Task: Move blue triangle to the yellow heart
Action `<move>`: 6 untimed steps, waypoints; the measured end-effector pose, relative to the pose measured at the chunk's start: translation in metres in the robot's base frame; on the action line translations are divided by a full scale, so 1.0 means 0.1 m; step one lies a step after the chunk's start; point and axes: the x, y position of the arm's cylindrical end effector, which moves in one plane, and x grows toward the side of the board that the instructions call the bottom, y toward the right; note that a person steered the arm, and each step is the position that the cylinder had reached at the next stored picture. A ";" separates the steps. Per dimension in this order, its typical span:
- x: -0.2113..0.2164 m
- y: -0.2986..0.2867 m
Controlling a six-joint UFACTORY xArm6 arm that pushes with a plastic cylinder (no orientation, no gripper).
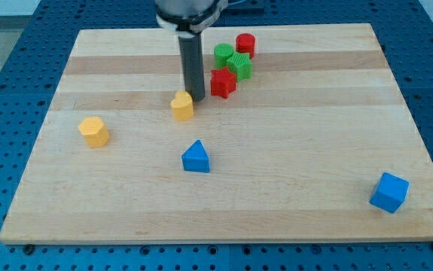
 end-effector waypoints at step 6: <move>1.63 0.36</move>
